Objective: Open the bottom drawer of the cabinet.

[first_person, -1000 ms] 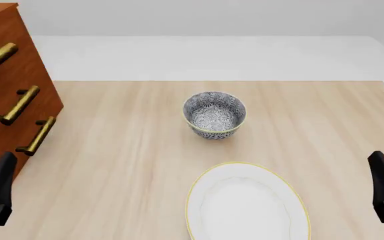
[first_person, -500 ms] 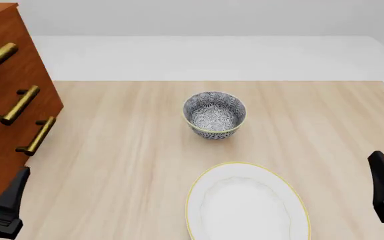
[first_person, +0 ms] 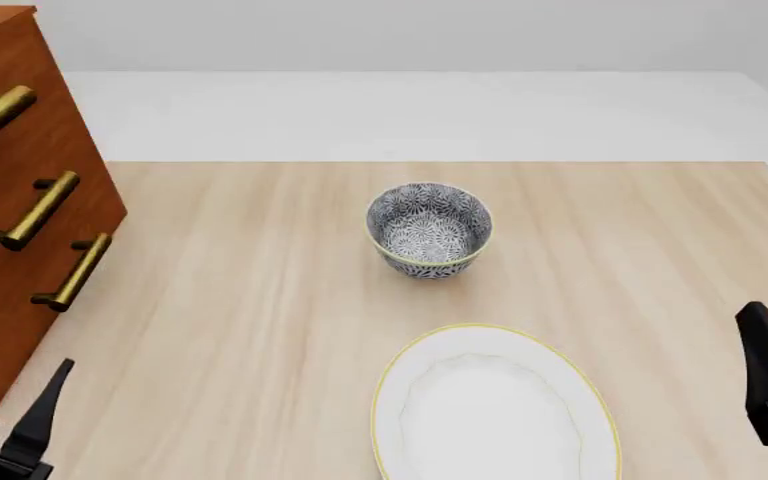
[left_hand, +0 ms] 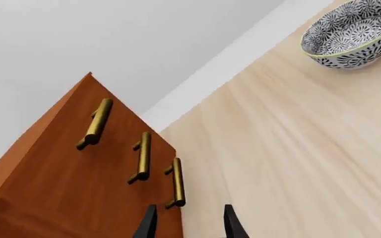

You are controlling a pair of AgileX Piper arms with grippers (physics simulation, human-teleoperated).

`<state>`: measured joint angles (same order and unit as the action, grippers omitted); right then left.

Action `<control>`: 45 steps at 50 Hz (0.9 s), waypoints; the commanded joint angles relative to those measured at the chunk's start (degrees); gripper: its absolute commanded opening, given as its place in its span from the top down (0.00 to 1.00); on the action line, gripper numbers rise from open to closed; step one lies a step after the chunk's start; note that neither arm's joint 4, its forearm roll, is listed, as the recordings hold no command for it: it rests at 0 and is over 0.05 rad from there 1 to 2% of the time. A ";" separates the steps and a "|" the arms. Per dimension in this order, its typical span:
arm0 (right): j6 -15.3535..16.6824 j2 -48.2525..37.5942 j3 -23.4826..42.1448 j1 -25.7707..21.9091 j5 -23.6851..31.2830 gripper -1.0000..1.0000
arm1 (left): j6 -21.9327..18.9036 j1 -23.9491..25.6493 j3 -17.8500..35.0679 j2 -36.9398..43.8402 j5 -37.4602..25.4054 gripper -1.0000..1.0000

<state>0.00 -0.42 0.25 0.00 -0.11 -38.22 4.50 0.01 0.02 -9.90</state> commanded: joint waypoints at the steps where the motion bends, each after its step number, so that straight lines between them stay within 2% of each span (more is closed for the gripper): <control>1: 0.00 0.00 0.00 0.01 0.00 0.00 | -5.44 -1.25 -0.01 0.00 -0.77 0.00; 15: -0.01 -0.01 0.00 0.00 0.00 0.00 | -11.75 -0.98 -0.01 0.02 -4.07 0.00; 17: 0.00 -0.02 0.00 0.00 0.00 0.00 | -17.46 -1.92 -0.01 -0.01 -4.91 0.00; 18: 0.03 0.01 0.00 0.00 0.00 0.00 | -17.46 -2.49 -0.01 -0.01 -4.76 0.00; 19: 0.00 -0.01 0.00 0.00 0.00 0.00 | -15.06 -2.27 -0.01 0.01 -4.58 0.00; 28: 0.00 0.00 0.00 0.00 0.00 0.00 | -16.93 -3.15 -0.01 0.06 -5.54 0.00; 29: 0.00 -0.01 0.00 0.00 0.00 0.00 | -18.55 -3.59 -0.01 0.03 -5.01 0.00; 30: 0.01 0.00 0.00 0.00 0.00 0.00 | -19.89 -4.08 -0.01 0.14 -7.23 0.00; 31: 0.01 0.01 0.00 -0.01 0.00 0.00 | -19.11 -3.49 -0.01 0.07 -5.27 0.00; 36: 0.01 0.00 0.00 0.00 0.00 0.00 | -19.80 -4.09 -0.01 0.67 -5.39 0.00; 39: 0.00 -0.01 0.00 -0.01 0.00 0.00 | -20.19 -4.16 -0.01 5.23 -1.16 0.00; 41: 0.01 0.00 0.00 0.00 0.00 0.00 | -21.43 -5.22 -0.01 14.82 7.38 0.00; 45: 0.00 0.00 0.00 -0.01 0.00 0.00 | -20.80 -4.43 -0.01 25.45 18.65 0.00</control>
<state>0.01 -0.42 0.25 0.00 -0.11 -57.32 0.58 0.00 9.01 -6.93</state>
